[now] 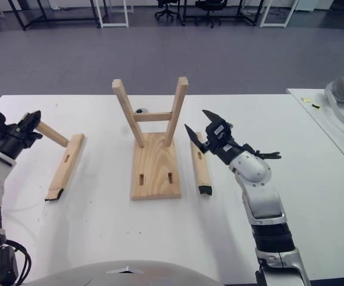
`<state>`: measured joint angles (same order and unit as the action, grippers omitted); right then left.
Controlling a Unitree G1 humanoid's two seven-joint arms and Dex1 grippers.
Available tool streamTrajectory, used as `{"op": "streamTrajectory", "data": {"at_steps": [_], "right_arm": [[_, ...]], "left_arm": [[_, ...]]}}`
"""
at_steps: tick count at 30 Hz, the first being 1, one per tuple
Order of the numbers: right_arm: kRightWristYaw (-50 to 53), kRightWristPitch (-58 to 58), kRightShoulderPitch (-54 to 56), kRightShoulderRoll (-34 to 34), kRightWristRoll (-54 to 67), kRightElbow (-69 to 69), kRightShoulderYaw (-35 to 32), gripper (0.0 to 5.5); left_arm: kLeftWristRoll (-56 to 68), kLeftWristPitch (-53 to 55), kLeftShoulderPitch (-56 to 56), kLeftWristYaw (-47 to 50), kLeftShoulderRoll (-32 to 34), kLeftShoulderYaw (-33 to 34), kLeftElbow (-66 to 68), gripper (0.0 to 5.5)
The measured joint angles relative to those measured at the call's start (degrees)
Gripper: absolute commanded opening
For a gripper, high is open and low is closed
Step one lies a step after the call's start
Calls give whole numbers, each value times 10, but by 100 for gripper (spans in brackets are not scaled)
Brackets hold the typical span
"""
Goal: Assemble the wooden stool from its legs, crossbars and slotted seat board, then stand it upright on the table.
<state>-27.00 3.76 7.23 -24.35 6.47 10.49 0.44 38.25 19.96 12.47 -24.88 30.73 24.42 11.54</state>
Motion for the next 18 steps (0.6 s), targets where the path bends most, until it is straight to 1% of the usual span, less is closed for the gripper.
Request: {"op": "streamTrajectory", "data": {"at_steps": [6,12,18], "right_arm": [[4,-23,-16,11,-22,-23,19,339],[4,-27,-17,13,-25,-27,20,339],[4,-29,-21,13,-35,-29,21,339]], "left_arm": [[-6,10,-53,47,-31,21,-71,40],[0,25,-53,69,-57,29,-78,40],[-8,23,-55,72,-61,29,-77,40]]}}
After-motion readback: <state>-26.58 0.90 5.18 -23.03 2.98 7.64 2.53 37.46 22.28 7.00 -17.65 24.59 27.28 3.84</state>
